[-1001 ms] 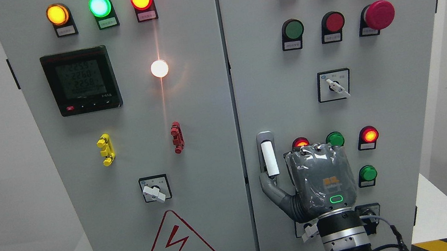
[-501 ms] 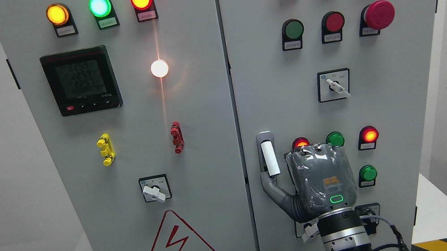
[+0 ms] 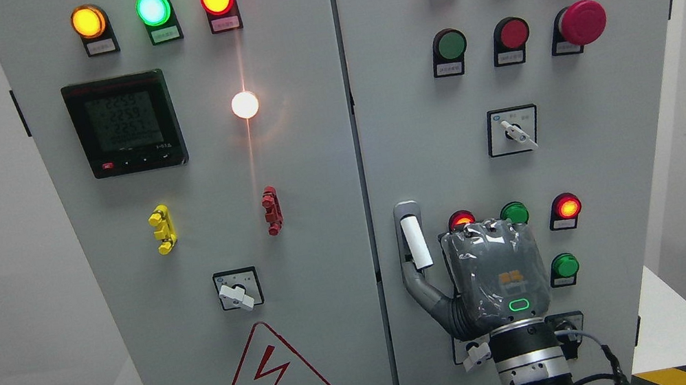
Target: Release door handle
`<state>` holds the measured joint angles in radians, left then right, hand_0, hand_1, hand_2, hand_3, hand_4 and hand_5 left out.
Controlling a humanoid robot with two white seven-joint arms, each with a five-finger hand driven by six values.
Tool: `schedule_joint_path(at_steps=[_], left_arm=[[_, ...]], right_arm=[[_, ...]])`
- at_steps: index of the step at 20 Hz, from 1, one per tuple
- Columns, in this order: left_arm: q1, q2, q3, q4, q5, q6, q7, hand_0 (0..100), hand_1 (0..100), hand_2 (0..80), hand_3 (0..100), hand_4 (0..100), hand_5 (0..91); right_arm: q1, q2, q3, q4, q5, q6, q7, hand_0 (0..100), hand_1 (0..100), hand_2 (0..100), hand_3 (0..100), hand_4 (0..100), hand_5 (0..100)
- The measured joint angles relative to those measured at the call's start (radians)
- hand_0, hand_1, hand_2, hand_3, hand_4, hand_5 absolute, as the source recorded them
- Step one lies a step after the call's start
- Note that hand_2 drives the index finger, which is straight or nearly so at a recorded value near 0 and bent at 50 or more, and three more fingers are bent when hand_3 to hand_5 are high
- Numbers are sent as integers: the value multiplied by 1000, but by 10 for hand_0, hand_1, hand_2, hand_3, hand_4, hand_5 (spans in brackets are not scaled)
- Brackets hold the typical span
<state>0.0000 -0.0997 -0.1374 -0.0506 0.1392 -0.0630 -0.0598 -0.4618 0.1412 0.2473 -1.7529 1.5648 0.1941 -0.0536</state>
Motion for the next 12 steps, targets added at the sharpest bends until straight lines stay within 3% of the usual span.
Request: schedule_joint_path(at_steps=[12], left_arm=[[0,0,0,0,0,0,0,120,556,0,0,0,0]], right_arm=[[4,0,-4,-2,0,0,-3,461,325,1000,1000,1000,1000]])
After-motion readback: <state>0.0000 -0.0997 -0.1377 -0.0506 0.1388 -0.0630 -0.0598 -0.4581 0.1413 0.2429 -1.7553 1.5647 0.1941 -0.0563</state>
